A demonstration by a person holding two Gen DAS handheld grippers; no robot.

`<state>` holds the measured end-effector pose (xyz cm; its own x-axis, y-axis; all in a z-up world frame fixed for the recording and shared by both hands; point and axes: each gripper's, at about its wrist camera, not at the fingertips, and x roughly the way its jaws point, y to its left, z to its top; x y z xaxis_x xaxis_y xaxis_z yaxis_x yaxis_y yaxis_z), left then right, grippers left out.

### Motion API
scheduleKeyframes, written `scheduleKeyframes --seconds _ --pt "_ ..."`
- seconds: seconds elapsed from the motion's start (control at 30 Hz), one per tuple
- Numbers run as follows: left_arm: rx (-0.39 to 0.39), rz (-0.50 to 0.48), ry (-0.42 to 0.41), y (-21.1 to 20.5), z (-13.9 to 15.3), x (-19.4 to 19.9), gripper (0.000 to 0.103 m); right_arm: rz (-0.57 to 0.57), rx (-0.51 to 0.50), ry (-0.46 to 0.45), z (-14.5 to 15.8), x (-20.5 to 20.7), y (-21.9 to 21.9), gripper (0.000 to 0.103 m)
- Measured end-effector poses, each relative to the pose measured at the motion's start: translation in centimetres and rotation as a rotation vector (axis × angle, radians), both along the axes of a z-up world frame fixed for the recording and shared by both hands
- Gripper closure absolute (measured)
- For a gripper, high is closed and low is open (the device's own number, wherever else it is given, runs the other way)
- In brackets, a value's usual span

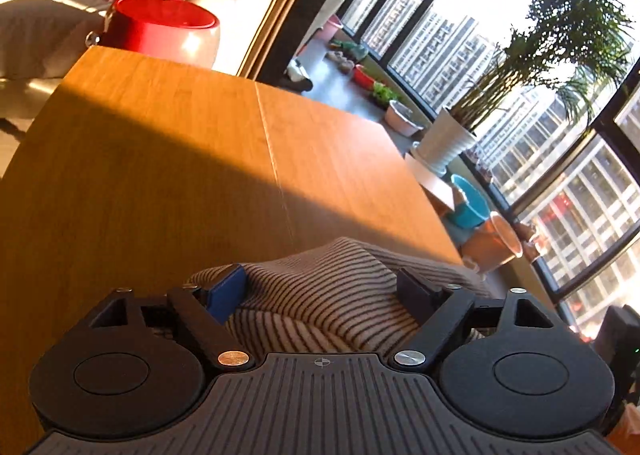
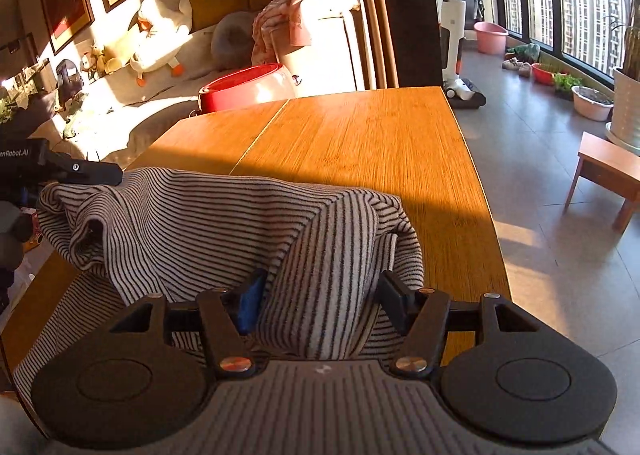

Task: Fold clothes
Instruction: 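Lift the hem with both tools and fold it over toward the collar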

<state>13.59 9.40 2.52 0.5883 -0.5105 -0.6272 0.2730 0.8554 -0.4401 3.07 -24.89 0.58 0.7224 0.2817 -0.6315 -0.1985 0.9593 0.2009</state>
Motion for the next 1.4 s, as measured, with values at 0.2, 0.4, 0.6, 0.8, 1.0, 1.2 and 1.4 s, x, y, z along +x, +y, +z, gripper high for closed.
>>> scheduleKeyframes --seconds 0.2,0.4,0.6,0.8,1.0,1.2,1.4 --pt "0.003 -0.031 0.024 0.3 -1.1 -1.7 0.026 0.003 0.015 -0.016 0.1 -0.7 0.2 0.042" --pt "-0.036 -0.047 0.045 0.4 -2.7 -1.4 0.028 0.042 -0.016 -0.019 -0.7 0.8 1.5 0.046" --pt "-0.053 0.009 -0.035 1.1 -3.3 3.5 0.036 0.013 -0.021 -0.055 -1.1 5.8 1.6 0.047" --pt "-0.068 0.066 -0.116 1.8 -3.8 8.4 0.038 0.009 -0.014 -0.065 -1.3 13.4 2.1 0.046" --pt "0.031 0.088 -0.095 3.9 -3.3 7.1 0.017 0.029 0.009 -0.068 -1.4 15.8 2.2 0.042" --pt "0.045 0.129 -0.045 6.8 -2.2 4.5 0.022 -0.017 0.026 -0.059 -1.3 14.5 1.1 0.037" --pt "-0.129 0.134 0.003 6.9 0.3 5.3 0.020 -0.072 0.007 -0.112 0.3 11.7 -0.1 0.039"
